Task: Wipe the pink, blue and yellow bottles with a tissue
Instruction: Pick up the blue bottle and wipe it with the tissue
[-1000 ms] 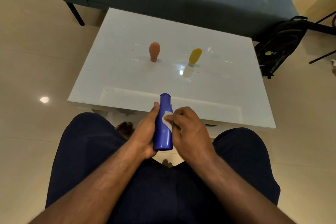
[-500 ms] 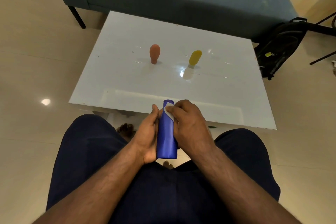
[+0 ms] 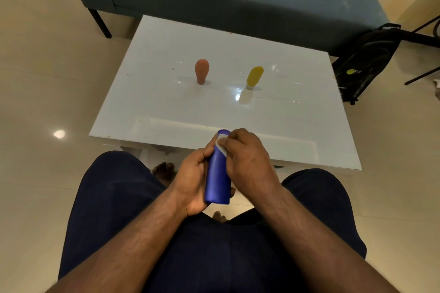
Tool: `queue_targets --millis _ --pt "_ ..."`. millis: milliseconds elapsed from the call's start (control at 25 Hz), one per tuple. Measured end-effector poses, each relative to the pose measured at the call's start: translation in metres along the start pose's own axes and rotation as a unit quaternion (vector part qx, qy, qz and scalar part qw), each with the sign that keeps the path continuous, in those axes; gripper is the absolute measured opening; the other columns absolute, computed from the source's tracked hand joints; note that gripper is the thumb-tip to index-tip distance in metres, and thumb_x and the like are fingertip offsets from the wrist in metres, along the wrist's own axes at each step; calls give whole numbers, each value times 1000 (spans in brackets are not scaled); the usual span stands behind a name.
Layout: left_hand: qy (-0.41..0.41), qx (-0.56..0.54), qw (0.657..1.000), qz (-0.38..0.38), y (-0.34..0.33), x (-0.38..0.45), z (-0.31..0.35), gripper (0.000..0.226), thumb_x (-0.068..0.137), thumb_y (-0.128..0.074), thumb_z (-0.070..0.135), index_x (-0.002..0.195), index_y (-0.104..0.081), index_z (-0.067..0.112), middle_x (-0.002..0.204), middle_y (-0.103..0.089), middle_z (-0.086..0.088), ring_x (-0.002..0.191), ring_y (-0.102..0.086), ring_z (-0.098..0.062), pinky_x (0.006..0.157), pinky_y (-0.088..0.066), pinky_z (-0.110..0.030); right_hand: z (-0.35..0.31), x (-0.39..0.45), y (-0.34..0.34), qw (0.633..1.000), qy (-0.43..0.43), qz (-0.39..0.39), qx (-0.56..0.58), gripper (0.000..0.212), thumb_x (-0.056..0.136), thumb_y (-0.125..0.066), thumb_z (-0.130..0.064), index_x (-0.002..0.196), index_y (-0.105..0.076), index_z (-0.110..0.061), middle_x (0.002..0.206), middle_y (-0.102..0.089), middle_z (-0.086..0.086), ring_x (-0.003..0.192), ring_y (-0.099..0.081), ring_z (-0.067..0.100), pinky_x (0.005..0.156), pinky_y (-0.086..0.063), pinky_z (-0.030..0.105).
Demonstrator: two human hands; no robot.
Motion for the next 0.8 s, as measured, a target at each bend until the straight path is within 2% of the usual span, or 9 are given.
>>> queue_targets --millis 120,200,280,400,480,640,800 --pt "-14 20 1000 0 0 1 1 39 97 -50 35 132 -65 37 117 -65 -10 83 -57 -26 67 -48 -39 12 12 5 993 -104 32 46 18 91 -58 -12 106 -69 -13 101 -57 2 90 -55 18 78 -51 31" --pt "-24 8 999 20 1 2 2 38 94 -56 35 131 -67 36 117 -67 -11 81 -59 -25 64 -50 -37 1 7 2 995 -88 23 40 18 91 -60 -13 107 -69 -13 101 -58 1 89 -56 18 80 -52 33" --pt "-27 2 998 49 2 2 1 39 90 -64 36 128 -68 26 108 -69 -11 78 -62 -24 62 -51 -36 -10 -3 1 998 -47 2 49 20 89 -63 -12 108 -69 -12 101 -59 2 90 -57 19 83 -52 34" --pt "-18 20 997 79 2 0 2 49 83 -70 35 125 -62 11 100 -68 -15 78 -64 -26 62 -51 -37 5 9 8 994 -88 27 60 19 92 -61 -13 110 -68 -13 103 -58 1 91 -58 17 85 -52 32" --pt "-21 23 995 94 1 -1 1 49 79 -72 34 121 -61 10 98 -68 -16 78 -64 -26 61 -51 -36 11 17 12 991 -118 40 51 22 93 -58 -12 113 -67 -13 106 -57 2 93 -58 15 87 -52 32" --pt "-20 31 994 104 3 0 2 46 76 -76 35 114 -65 12 95 -68 -13 75 -61 -23 61 -49 -34 -12 0 9 994 -64 11 85 23 94 -56 -14 115 -67 -13 105 -57 1 94 -58 16 87 -51 33" --pt "-31 66 992 104 2 -2 2 48 74 -78 33 119 -69 17 111 -63 -14 81 -59 -23 66 -48 -35 5 10 16 993 -89 22 68 24 91 -59 -11 115 -67 -12 107 -57 3 94 -58 15 86 -52 34"
Point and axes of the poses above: each hand's wrist, its own x-axis towards the middle knuckle, its own y-axis out of the back of the hand, z = x × y, the point moved 1 cm from there along x, towards the middle knuckle
